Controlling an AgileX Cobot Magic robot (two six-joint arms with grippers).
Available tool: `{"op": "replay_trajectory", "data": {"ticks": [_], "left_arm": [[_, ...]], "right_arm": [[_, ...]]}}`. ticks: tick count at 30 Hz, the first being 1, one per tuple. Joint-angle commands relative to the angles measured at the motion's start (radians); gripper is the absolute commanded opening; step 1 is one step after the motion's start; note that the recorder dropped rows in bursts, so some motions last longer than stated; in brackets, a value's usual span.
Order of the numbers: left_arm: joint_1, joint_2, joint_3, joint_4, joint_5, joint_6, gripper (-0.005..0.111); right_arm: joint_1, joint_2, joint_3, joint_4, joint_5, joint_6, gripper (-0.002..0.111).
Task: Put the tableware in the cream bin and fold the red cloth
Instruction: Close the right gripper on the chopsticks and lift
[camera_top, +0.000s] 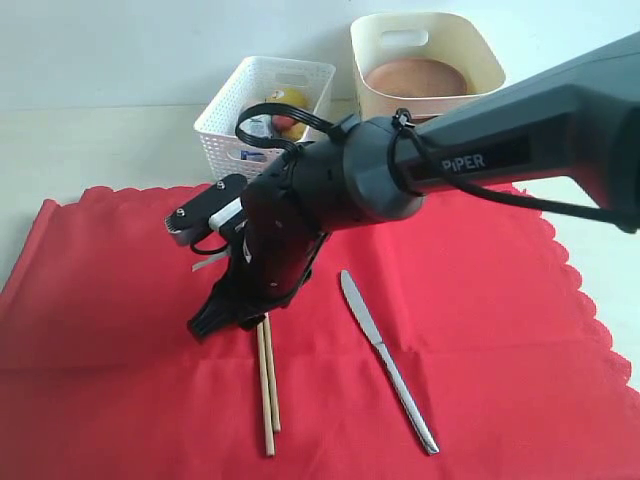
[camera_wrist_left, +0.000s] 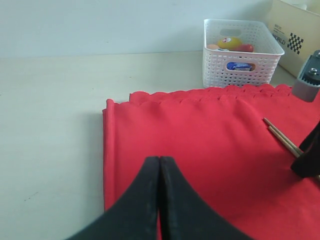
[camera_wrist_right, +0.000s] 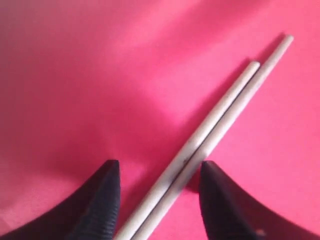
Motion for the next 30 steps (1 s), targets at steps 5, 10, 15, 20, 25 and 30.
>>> {"op": "replay_trajectory", "data": {"ticks": [5, 10, 15, 20, 25, 30], "left_arm": [[-0.005, 0.002, -0.003, 0.002, -0.010, -0.006, 0.000], [-0.005, 0.002, -0.003, 0.002, -0.010, -0.006, 0.000], [-0.005, 0.002, -0.003, 0.002, -0.010, -0.006, 0.000], [-0.005, 0.002, -0.003, 0.002, -0.010, -0.006, 0.000], [-0.005, 0.002, -0.003, 0.002, -0.010, -0.006, 0.000], [-0.005, 0.002, -0.003, 0.002, -0.010, -0.006, 0.000]], "right_arm": [[0.002, 0.022, -0.002, 0.008, 0.006, -0.007, 0.017], [0.002, 0.022, -0.002, 0.008, 0.000, -0.007, 0.005], [0.002, 0.015, -0.002, 0.008, 0.005, -0.007, 0.004], [0.002, -0.034, -0.002, 0.008, 0.013, -0.007, 0.004], [0.002, -0.090, -0.002, 0.008, 0.027, -0.007, 0.004], [0.002, -0.151, -0.002, -0.001, 0.029, -0.009, 0.003]]}}
